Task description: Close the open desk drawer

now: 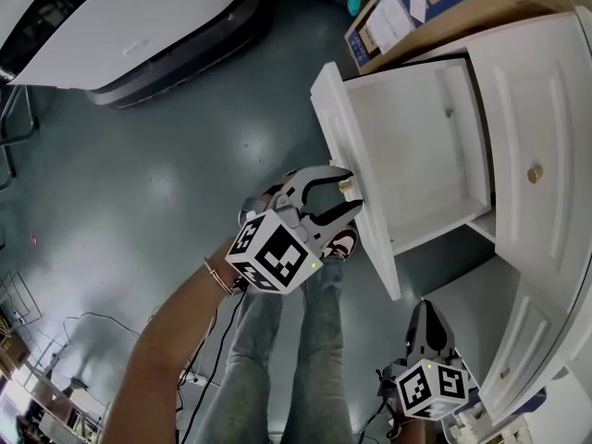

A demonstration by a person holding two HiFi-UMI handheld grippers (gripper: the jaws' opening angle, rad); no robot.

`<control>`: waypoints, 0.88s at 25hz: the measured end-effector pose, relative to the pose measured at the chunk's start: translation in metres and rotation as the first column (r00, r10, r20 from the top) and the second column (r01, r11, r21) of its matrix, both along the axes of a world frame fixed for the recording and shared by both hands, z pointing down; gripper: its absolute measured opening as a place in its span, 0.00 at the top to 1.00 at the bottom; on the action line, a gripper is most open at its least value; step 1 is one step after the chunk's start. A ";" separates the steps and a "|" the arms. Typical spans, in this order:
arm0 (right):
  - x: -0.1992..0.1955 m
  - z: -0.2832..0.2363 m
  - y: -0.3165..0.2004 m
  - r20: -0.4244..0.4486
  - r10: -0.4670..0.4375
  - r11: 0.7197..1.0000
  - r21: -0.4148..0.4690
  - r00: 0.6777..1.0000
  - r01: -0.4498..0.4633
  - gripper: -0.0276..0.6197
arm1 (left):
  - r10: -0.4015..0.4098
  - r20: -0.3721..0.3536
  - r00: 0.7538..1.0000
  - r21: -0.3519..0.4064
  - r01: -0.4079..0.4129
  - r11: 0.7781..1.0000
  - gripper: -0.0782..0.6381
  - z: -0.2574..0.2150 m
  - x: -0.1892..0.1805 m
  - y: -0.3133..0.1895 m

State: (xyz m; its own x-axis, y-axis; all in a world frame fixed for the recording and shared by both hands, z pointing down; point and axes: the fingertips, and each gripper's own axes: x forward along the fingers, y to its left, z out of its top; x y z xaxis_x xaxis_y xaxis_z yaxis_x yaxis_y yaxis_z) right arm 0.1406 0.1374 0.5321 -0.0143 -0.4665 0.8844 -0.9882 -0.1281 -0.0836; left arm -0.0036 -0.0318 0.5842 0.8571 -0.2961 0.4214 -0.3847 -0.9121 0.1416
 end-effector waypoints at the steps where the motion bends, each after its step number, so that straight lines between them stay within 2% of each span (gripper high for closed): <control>1: 0.002 0.000 0.000 0.001 0.002 1.000 0.000 1.000 -0.002 0.95 | 0.000 0.000 1.000 -0.001 0.000 1.000 0.66 0.000 0.001 -0.001; 10: 0.018 0.002 0.003 0.016 0.027 1.000 0.001 1.000 -0.027 0.95 | 0.018 0.014 1.000 -0.008 -0.018 1.000 0.66 0.003 0.014 -0.006; 22: 0.051 0.001 0.012 0.037 0.056 0.998 0.010 0.998 -0.056 0.95 | -0.012 0.044 0.999 -0.011 0.013 1.000 0.66 0.005 0.040 -0.020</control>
State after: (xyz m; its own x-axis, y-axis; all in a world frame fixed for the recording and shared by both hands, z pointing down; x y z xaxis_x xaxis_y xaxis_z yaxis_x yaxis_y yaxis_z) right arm 0.1916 0.1496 0.5327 -0.0201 -0.4772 0.8786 -0.9759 -0.1818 -0.1210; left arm 0.0369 -0.0519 0.5888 0.8338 -0.3019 0.4623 -0.4024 -0.9055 0.1345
